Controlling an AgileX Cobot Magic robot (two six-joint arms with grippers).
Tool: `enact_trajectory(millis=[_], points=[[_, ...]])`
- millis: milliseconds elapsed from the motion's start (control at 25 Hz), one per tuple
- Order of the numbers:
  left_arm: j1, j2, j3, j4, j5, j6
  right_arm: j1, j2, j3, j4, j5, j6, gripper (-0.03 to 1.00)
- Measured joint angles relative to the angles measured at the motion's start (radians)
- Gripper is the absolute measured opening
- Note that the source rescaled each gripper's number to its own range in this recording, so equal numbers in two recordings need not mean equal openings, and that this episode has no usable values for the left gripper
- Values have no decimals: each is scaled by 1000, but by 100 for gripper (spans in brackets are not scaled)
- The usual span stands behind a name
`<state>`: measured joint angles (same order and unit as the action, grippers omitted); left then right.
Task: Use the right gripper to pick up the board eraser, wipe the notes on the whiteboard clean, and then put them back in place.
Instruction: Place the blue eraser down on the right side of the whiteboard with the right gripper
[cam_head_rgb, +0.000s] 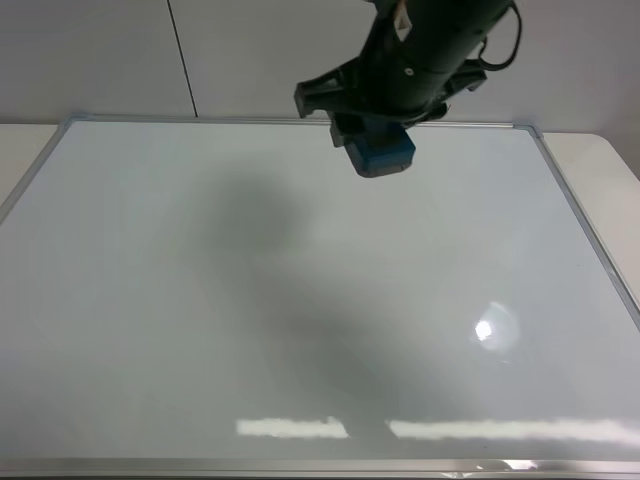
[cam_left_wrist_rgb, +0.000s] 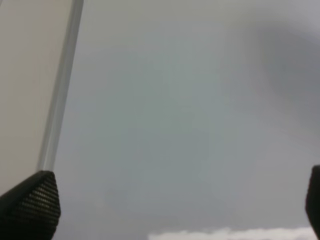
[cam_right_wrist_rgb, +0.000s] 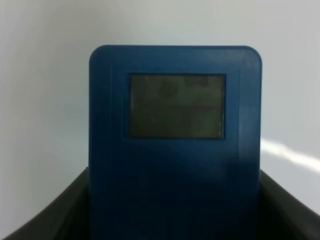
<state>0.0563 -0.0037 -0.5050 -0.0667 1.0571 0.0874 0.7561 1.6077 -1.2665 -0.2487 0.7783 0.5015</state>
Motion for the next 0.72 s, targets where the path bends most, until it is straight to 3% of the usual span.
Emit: enact_trajectory(millis=[200, 440, 720], points=[[0, 0, 0, 0, 0, 0, -77, -143, 242, 1, -69, 47, 0], [0, 0, 0, 0, 0, 0, -153, -193, 415, 1, -107, 71, 0], [0, 0, 0, 0, 0, 0, -247, -195, 589, -14, -266, 77, 0]])
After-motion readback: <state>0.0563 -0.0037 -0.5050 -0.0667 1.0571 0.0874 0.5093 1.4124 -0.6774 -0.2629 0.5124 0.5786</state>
